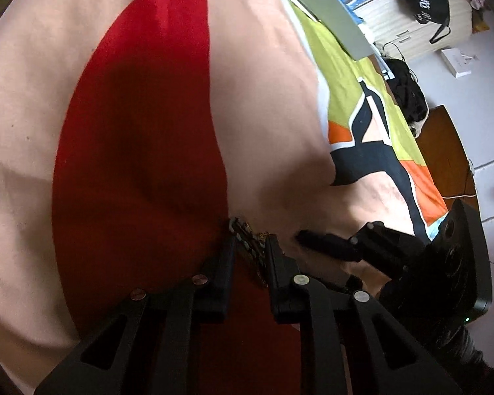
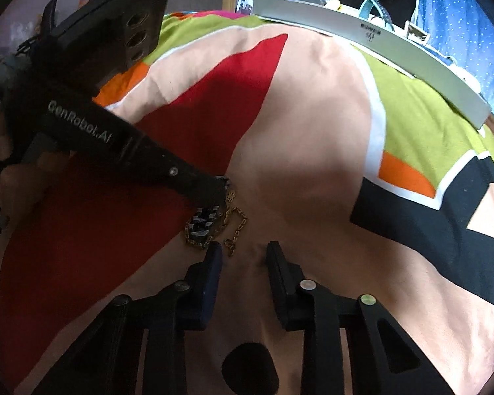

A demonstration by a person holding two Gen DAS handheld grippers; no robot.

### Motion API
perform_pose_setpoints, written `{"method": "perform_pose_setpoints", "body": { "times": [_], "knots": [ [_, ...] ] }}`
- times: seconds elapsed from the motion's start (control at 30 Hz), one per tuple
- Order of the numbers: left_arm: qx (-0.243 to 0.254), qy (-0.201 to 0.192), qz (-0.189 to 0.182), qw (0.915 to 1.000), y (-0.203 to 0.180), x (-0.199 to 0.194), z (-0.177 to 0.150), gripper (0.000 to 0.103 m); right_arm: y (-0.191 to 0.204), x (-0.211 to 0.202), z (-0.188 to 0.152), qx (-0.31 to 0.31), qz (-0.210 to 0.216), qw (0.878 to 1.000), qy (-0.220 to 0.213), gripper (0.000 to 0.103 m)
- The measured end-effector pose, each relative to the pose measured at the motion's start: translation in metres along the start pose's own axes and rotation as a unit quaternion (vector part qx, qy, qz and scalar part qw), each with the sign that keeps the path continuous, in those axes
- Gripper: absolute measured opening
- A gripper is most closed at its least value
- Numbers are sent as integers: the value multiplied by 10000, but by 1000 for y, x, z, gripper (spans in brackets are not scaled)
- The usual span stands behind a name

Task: Organize jewelry
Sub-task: 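Grasp the black bead bracelet with the left tool while the right tool grasps its gold chain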

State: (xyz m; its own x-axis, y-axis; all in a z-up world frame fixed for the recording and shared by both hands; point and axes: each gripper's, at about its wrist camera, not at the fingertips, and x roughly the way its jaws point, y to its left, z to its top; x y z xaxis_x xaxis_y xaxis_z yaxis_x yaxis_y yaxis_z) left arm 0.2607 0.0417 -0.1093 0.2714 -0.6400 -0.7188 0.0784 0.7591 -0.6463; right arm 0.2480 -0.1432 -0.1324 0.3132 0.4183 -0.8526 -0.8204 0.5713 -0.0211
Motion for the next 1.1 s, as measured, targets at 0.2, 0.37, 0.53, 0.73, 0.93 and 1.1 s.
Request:
{"method": "perform_pose_setpoints", "body": {
  "times": [0.2, 0.37, 0.53, 0.73, 0.93, 1.1],
  "knots": [
    [-69, 80, 65, 9999, 6, 0, 5, 11, -1, 12, 6, 67, 82, 9999, 106, 18],
    [-100, 93, 46, 9999, 10, 0, 6, 7, 1, 16, 8, 128, 85, 9998, 138, 12],
    [-146, 47, -1, 9999, 13, -2, 6, 6, 1, 15, 9, 265, 22, 9996, 78, 6],
    [-145, -138, 34, 9998, 7, -7, 3, 4, 8, 8, 3, 387, -315, 9986, -146, 6],
    [4, -357, 124, 9993, -2, -18, -2, 2, 10, -1, -4, 665, -649, 9949, -382, 5],
    [-31, -507, 140, 9986, -4, -24, -4, 1, 13, -9, -10, 897, -992, 9895, -554, 5]
  ]
}}
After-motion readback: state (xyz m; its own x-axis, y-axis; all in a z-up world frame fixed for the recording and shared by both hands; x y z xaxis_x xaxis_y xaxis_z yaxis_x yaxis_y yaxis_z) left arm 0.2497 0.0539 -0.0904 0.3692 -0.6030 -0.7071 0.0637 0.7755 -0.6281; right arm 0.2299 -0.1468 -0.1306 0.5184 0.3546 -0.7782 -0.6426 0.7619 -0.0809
